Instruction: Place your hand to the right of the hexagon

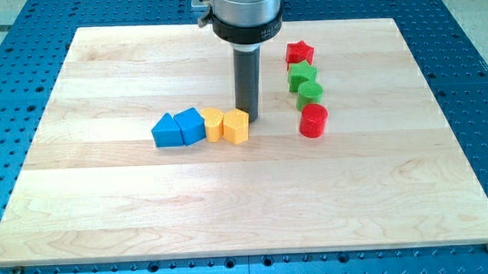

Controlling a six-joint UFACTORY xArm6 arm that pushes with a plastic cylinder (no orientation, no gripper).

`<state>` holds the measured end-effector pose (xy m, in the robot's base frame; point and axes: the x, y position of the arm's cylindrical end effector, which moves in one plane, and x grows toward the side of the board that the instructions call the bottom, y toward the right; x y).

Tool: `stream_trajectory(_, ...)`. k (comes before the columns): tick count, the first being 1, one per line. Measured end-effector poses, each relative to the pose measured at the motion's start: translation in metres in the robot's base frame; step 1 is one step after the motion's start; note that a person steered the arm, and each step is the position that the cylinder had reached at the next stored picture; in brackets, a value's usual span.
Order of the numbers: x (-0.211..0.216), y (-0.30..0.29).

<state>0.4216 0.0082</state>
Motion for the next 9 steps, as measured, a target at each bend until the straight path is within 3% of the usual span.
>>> stream_trajectory(2,-0.013,0.008)
stream_trajectory(3,-0.028,-0.019)
stream_trajectory(9,-0.031,-0.03)
